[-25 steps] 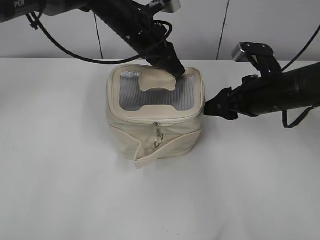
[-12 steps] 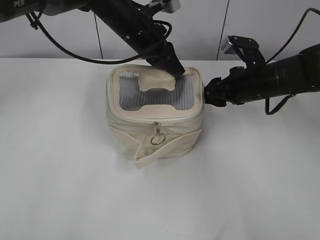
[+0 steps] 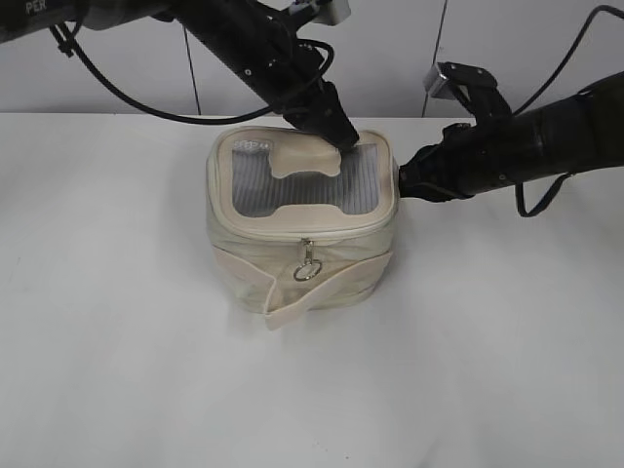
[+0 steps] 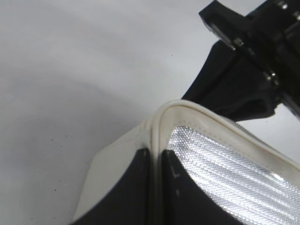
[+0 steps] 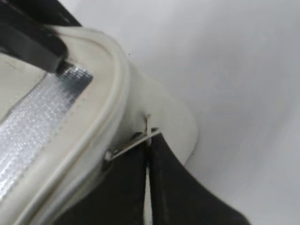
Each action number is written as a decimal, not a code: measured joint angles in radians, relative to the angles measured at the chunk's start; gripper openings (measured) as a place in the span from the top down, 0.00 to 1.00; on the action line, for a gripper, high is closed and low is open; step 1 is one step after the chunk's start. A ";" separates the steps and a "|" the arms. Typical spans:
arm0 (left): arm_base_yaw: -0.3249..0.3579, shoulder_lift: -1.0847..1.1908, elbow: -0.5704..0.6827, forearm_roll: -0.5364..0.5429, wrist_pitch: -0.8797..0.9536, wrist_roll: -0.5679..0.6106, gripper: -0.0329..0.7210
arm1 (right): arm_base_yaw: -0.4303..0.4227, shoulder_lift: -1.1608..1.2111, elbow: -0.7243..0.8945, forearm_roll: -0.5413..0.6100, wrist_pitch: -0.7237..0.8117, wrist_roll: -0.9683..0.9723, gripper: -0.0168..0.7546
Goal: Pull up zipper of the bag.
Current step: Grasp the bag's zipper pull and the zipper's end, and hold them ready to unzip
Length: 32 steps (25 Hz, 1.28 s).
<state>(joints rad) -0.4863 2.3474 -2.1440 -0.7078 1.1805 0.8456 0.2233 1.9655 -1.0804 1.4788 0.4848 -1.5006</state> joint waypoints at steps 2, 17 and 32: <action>0.000 0.000 0.000 0.000 0.000 0.000 0.91 | 0.000 -0.030 0.017 -0.077 -0.010 0.069 0.97; -0.007 0.000 0.000 -0.002 0.004 0.000 0.91 | -0.006 -0.202 0.227 -0.191 -0.028 0.186 0.97; -0.014 -0.002 0.000 0.024 -0.012 -0.124 0.91 | 0.036 -0.362 0.304 -0.277 0.101 0.240 0.97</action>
<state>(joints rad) -0.5000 2.3451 -2.1440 -0.6842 1.1686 0.7220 0.2592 1.6034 -0.7761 1.2021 0.5857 -1.2607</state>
